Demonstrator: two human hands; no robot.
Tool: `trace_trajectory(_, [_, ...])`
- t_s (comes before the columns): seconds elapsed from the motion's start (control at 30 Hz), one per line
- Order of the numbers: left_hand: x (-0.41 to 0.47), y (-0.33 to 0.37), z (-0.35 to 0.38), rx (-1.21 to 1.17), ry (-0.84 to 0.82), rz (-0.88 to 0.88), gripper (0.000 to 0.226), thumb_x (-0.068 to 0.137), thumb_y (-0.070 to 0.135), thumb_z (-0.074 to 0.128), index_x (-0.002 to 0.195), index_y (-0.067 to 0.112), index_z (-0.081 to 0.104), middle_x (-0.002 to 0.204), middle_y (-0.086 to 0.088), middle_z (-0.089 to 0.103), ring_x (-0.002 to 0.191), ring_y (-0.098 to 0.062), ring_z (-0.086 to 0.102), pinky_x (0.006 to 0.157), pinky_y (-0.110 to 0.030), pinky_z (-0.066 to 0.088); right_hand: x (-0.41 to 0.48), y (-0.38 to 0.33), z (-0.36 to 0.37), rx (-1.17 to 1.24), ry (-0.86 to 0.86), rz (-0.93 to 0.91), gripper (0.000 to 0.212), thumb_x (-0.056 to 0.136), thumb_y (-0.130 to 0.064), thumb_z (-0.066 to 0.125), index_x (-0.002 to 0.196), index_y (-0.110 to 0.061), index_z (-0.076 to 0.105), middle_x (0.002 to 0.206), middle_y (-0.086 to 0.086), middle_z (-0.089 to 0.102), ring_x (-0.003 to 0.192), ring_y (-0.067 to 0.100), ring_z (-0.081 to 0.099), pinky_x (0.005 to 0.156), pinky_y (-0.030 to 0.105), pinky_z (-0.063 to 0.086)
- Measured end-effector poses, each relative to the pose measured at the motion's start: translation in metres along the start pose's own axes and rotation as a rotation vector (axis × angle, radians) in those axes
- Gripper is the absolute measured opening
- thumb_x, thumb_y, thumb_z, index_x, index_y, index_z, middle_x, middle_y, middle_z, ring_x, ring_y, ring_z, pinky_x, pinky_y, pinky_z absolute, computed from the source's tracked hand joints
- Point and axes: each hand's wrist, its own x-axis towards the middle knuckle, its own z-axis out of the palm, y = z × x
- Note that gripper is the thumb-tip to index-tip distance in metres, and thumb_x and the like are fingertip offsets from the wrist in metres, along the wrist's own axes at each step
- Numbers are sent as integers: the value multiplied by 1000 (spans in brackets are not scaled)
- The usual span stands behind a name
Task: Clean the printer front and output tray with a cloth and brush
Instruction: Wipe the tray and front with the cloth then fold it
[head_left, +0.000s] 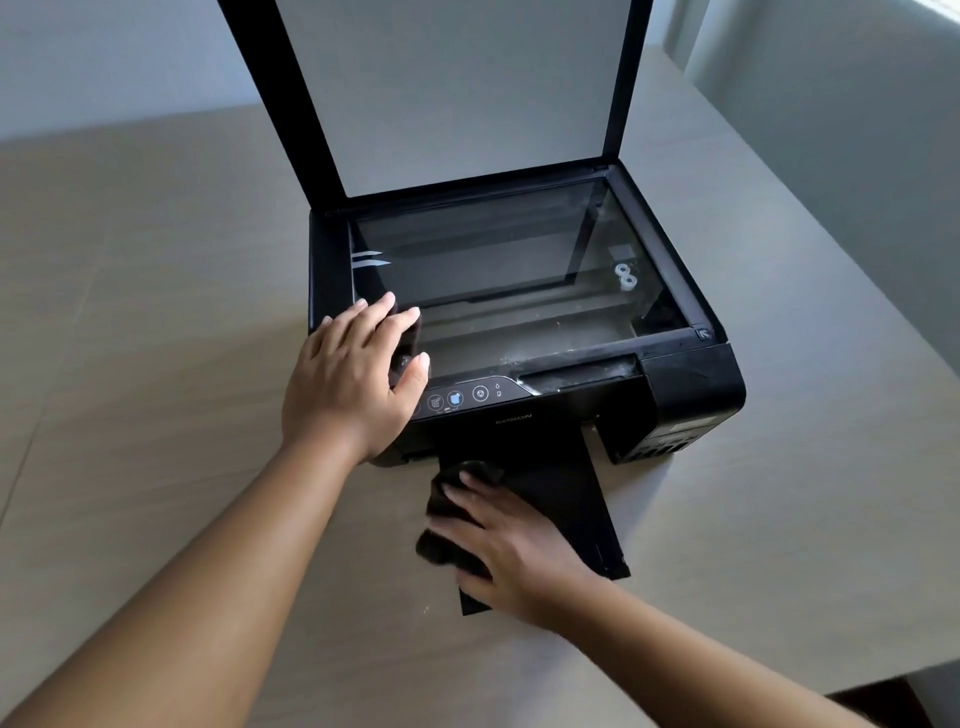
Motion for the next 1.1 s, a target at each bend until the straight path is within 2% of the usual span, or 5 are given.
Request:
trace_trajectory(0.13, [0,2,0,-3,6,-4,57,88,53,30,139,32,44,153,3,38,142,-21,30,117,-43,20,-40,36,-17,-59,-33,-3,48,87,-45,55,134,-37,51,149,-5,43,144,11,26,112,33,34])
trace_trajectory(0.33, [0,1,0,0,5,-3,57,88,53,31,139,32,44,152,3,39,142,-22,31,117,-44,21,16,11,-3,-135,241,714,51,80,-32,66,129,-21,56,137,14,53,132,34,45,103,46,43])
trace_trajectory(0.57, [0,-1,-1,-20,-8,-2,56,89,53,33,141,35,42,154,6,36,143,-19,27,118,-41,17,-19,2,-4,-51,-61,-65,49,87,-41,55,135,-33,49,150,-1,41,145,17,24,116,35,26])
trace_trajectory(0.87, [-1,0,-1,-15,-10,-4,56,89,52,32,140,33,43,154,5,36,143,-19,27,118,-41,16,14,14,-6,-157,226,696,53,78,-34,66,129,-20,55,136,15,52,132,37,43,102,50,43])
trace_trajectory(1.1, [0,-2,0,-13,-19,0,57,89,53,31,141,34,42,155,5,35,143,-19,26,118,-40,16,-13,-10,4,-80,18,68,52,85,-40,56,135,-29,47,148,4,42,144,22,27,113,37,30])
